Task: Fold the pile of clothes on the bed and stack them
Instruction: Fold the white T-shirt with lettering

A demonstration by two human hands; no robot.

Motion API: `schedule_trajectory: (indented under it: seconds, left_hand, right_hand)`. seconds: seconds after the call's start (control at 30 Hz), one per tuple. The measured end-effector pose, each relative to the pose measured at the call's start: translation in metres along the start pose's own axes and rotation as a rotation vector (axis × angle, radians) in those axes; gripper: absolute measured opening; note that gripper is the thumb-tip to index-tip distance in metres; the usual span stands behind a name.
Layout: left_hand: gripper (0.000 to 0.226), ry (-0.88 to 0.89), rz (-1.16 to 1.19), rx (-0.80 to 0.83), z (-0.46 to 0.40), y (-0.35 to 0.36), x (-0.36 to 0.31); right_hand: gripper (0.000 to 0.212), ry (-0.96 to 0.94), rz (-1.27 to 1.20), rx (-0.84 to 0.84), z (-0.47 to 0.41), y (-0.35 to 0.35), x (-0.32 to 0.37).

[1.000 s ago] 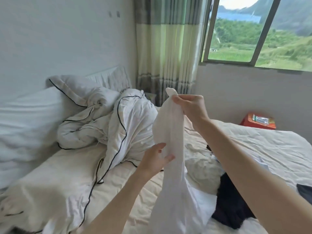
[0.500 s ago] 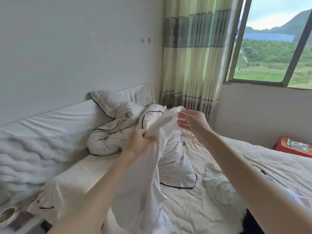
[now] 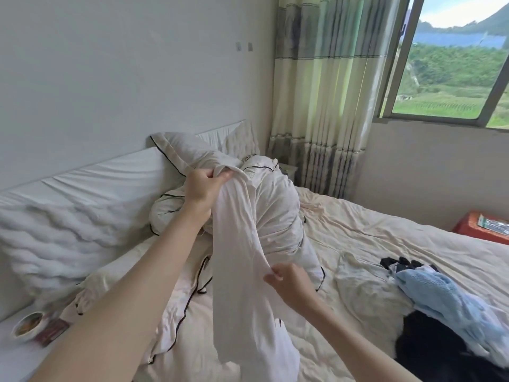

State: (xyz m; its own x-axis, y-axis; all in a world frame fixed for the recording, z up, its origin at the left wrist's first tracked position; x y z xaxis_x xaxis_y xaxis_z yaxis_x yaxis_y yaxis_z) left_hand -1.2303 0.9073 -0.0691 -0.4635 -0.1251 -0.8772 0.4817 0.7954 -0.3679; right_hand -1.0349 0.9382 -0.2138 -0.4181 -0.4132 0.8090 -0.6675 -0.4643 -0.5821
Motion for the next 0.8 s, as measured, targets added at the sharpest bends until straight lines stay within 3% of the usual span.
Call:
schedule_trajectory:
  seconds: [0.07, 0.17, 0.23, 0.3, 0.4, 0.47, 0.6, 0.7, 0.8]
  left_hand:
    - [0.036, -0.02, 0.012, -0.007, 0.002, -0.001, 0.007]
    - [0.024, -0.075, 0.0, 0.069, 0.006, 0.0, 0.024]
    - [0.009, -0.152, 0.05, 0.144, 0.017, 0.004, 0.038]
    - [0.004, -0.194, 0.065, 0.198, 0.034, 0.013, 0.048]
    - [0.037, -0.061, -0.095, 0.363, 0.069, 0.032, 0.053]
    - [0.044, 0.026, -0.166, 0.427, 0.092, 0.045, 0.05]
    - [0.042, 0.061, -0.119, 0.265, 0.113, 0.059, 0.033]
    - [0.047, -0.005, -0.086, 0.201, 0.124, 0.069, 0.026]
    - [0.039, -0.121, -0.066, 0.184, 0.126, 0.081, 0.026]
  right_hand:
    - [0.048, 0.002, -0.062, -0.065, -0.002, -0.01, -0.004]
    - [0.022, -0.056, -0.183, -0.161, -0.017, -0.041, 0.01]
    - [0.01, -0.111, -0.161, -0.109, -0.032, -0.062, 0.031]
    - [0.011, -0.131, -0.083, -0.044, -0.045, -0.078, 0.051]
    - [0.014, -0.073, -0.069, -0.056, -0.062, -0.096, 0.07]
    - [0.018, -0.043, -0.083, -0.06, -0.072, -0.098, 0.078]
    - [0.014, -0.057, -0.146, -0.039, -0.08, -0.091, 0.096]
    - [0.032, -0.048, -0.266, -0.083, -0.085, -0.093, 0.103]
    - [0.024, -0.023, -0.321, -0.103, -0.088, -0.094, 0.108]
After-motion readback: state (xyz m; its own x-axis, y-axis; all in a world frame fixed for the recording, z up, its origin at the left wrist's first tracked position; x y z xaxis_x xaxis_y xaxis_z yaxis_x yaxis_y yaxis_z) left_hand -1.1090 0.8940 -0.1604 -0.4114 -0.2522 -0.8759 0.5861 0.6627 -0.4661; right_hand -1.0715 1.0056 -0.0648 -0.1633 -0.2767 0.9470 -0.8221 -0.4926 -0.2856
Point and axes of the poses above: each hand's wrist, its own z-axis away from the middle knuckle, its own y-axis out of the palm, x = y × z, the point moved 2 cm from there along -z, towards the middle knuckle, and after that the axes turned 12 degrees about -z, right-handed, at the moved point
